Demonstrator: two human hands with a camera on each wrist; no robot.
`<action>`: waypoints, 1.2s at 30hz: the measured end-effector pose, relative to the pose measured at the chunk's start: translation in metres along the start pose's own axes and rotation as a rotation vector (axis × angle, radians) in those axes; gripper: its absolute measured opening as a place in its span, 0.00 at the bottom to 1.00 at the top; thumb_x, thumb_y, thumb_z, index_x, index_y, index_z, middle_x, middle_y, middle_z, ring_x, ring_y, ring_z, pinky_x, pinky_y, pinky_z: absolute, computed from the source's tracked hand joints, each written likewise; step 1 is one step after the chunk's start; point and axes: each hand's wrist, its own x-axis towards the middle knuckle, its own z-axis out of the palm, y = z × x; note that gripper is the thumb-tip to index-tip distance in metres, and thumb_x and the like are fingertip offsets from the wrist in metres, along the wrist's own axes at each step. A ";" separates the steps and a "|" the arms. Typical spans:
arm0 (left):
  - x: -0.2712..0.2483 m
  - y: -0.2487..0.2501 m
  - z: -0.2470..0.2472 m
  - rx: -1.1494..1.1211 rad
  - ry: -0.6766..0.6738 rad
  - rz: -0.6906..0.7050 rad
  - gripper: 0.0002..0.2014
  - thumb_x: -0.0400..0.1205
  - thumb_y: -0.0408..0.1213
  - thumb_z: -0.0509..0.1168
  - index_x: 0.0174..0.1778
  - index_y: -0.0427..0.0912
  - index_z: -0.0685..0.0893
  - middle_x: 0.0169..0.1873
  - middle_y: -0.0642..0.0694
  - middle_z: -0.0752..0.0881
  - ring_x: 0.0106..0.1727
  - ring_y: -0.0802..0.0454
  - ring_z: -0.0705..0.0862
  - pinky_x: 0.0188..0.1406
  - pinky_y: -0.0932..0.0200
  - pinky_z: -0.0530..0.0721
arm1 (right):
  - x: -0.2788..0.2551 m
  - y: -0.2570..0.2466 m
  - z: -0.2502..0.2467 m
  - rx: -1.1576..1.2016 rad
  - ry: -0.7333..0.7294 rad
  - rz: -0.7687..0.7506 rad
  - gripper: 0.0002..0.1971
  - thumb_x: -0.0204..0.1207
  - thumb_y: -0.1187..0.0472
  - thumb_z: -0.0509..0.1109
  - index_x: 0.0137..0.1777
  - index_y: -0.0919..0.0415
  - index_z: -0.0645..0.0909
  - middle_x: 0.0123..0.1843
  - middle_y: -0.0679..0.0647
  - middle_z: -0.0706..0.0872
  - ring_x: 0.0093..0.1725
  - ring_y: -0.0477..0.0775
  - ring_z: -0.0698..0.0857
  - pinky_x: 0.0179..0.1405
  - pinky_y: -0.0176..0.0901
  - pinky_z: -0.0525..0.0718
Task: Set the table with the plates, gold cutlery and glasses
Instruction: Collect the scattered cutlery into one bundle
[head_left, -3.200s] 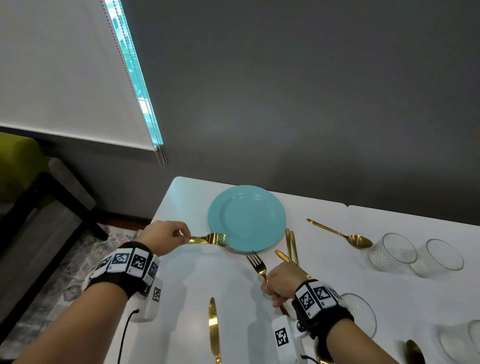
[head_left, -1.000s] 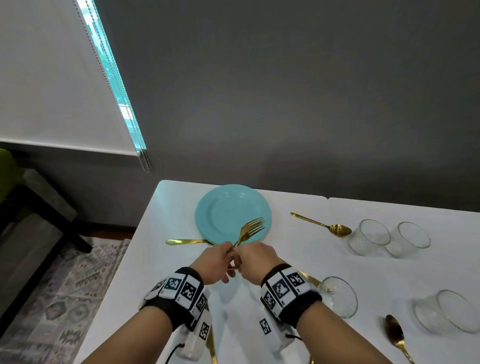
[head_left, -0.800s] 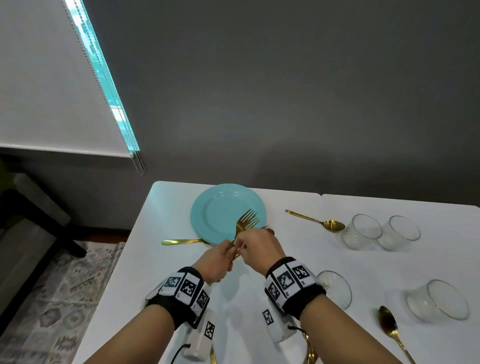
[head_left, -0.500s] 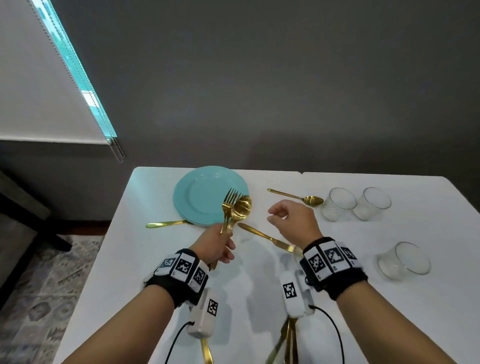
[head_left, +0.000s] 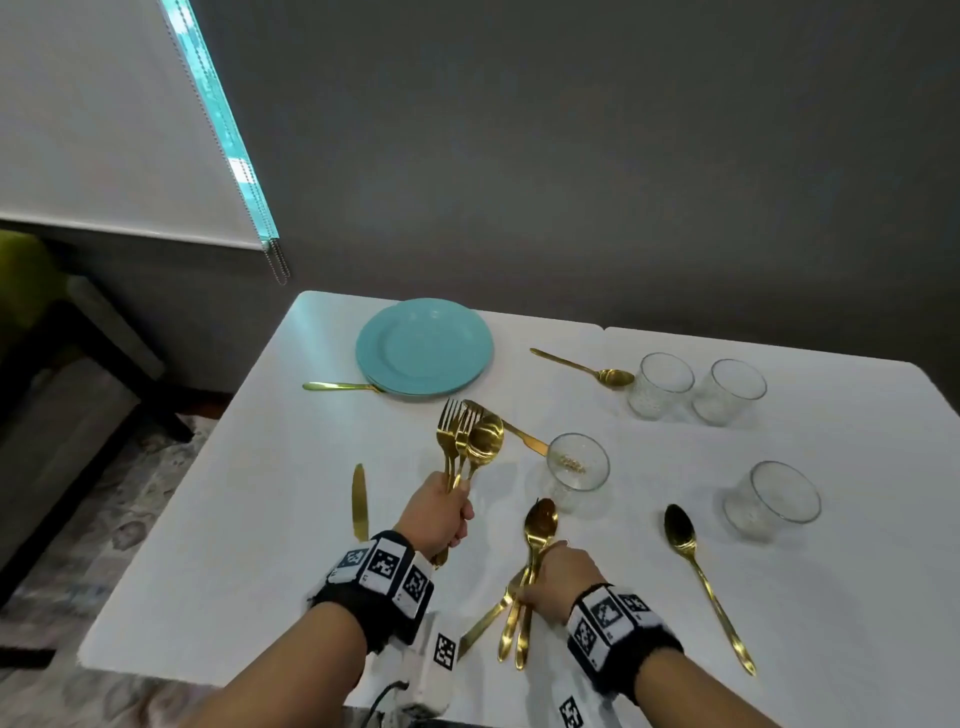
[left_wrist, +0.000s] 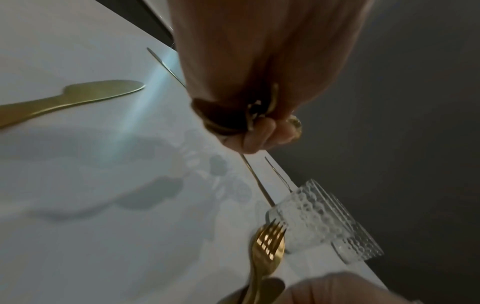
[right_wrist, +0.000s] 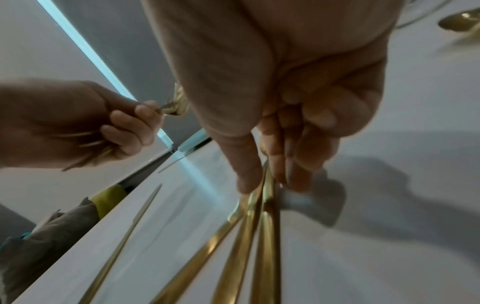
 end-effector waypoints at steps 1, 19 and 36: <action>-0.001 -0.004 0.001 -0.007 -0.002 -0.010 0.11 0.87 0.39 0.51 0.40 0.42 0.69 0.31 0.45 0.77 0.26 0.53 0.73 0.24 0.61 0.72 | 0.004 -0.001 0.004 0.005 0.020 0.009 0.13 0.75 0.50 0.69 0.50 0.60 0.77 0.59 0.57 0.84 0.61 0.55 0.83 0.52 0.40 0.81; -0.023 -0.061 0.047 -0.014 -0.044 -0.114 0.16 0.83 0.45 0.55 0.50 0.34 0.76 0.38 0.35 0.84 0.34 0.41 0.84 0.34 0.48 0.84 | -0.012 -0.008 0.011 0.546 -0.125 -0.154 0.14 0.79 0.59 0.67 0.30 0.56 0.76 0.29 0.53 0.81 0.19 0.42 0.77 0.15 0.29 0.69; -0.017 -0.055 0.028 -0.081 0.039 -0.205 0.10 0.86 0.41 0.57 0.44 0.38 0.74 0.33 0.43 0.78 0.28 0.50 0.78 0.31 0.56 0.80 | 0.013 0.001 0.011 0.272 0.018 0.057 0.13 0.74 0.48 0.70 0.39 0.58 0.80 0.49 0.57 0.88 0.47 0.54 0.86 0.28 0.34 0.73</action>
